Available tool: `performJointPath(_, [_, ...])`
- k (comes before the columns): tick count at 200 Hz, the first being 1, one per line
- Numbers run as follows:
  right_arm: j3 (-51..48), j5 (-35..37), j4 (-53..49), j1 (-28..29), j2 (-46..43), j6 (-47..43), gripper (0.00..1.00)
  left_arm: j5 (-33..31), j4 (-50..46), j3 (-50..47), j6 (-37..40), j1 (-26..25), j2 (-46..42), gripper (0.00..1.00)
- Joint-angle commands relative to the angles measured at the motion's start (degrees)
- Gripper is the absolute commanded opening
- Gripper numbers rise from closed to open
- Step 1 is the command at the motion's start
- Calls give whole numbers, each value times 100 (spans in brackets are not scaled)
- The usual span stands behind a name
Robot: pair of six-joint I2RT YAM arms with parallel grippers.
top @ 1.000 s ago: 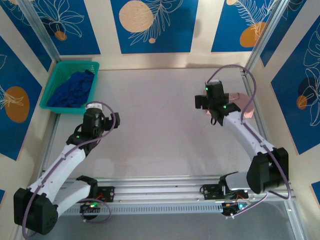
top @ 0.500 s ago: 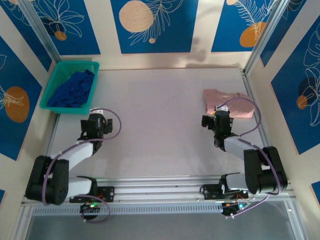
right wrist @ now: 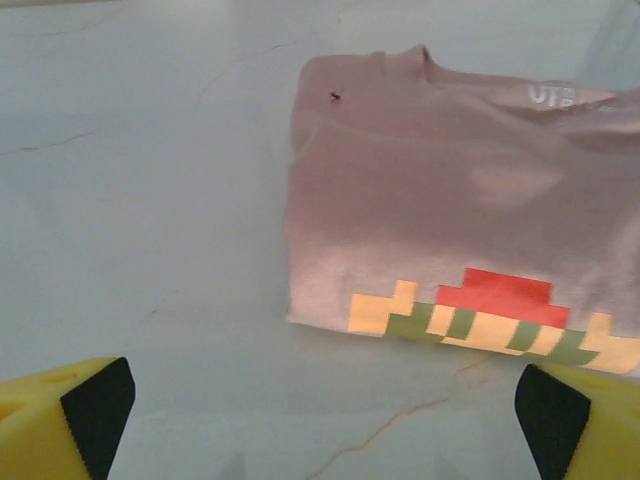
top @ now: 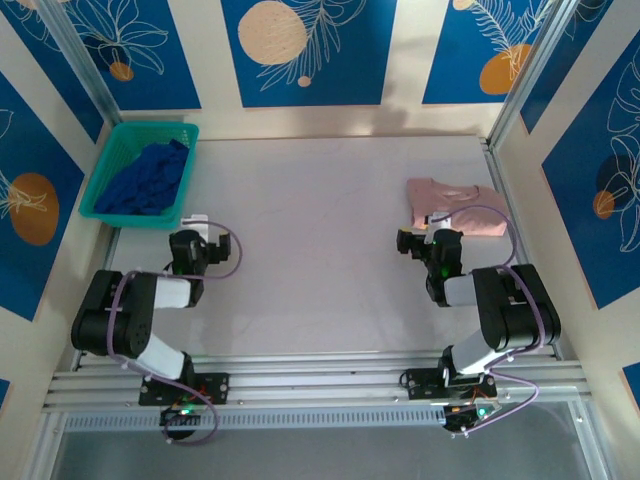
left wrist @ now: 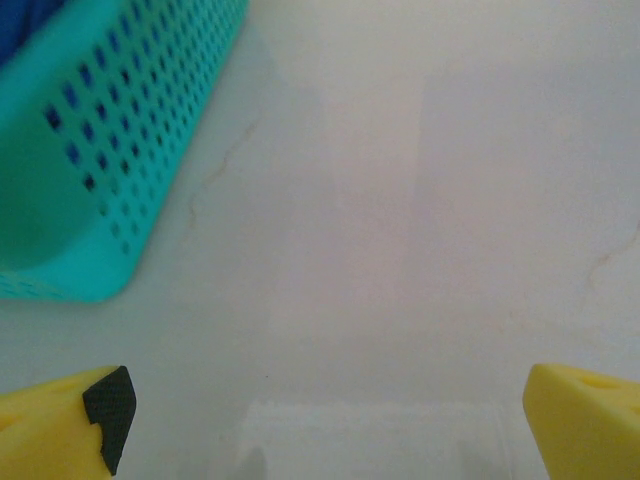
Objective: Fold the inside-out t-shirt
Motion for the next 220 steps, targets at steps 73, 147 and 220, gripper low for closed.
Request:
performJointPath(73, [301,-341,36,-238,-27,112,99,301,487,6,95,56,-27,100])
performJointPath(147, [305,-342,35,-244,-27,112,99,299,490,6,93,56,-29,100])
performJointPath(220, [305,-334,34,-238,-27,112,99,305,493,6,96,55,-25,100])
